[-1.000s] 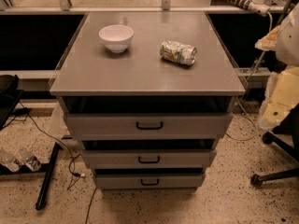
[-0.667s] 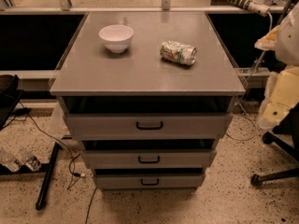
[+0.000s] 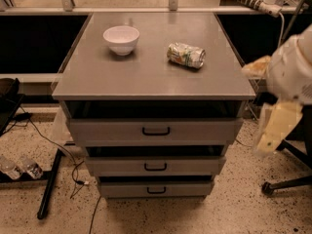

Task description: Open bottom drawer

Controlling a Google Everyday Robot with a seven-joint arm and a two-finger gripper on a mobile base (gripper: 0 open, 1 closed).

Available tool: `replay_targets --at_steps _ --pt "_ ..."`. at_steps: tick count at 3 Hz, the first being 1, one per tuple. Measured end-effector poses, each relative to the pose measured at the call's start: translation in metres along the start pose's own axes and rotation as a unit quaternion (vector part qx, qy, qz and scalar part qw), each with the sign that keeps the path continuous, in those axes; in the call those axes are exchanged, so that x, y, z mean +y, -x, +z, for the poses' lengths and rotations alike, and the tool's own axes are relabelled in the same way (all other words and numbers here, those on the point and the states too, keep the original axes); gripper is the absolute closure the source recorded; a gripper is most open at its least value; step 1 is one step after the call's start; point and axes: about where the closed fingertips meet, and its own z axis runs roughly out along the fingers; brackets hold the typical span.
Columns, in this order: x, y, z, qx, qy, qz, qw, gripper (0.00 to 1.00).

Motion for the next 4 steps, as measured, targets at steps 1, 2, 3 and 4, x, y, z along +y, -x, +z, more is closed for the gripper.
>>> replay_targets --at_steps 1,2,3,4 --pt "0.023 -0.003 0.057 -0.043 0.012 -0.044 0.998 0.0" --pt "0.042 -0.022 0.112 -0.063 0.011 -0.059 0.9962 0.0" --pt "0.051 -0.046 0.173 -0.048 0.024 -0.046 0.9975 0.0" --pt "0.053 -0.046 0.179 -0.049 0.027 -0.046 0.9974 0.0"
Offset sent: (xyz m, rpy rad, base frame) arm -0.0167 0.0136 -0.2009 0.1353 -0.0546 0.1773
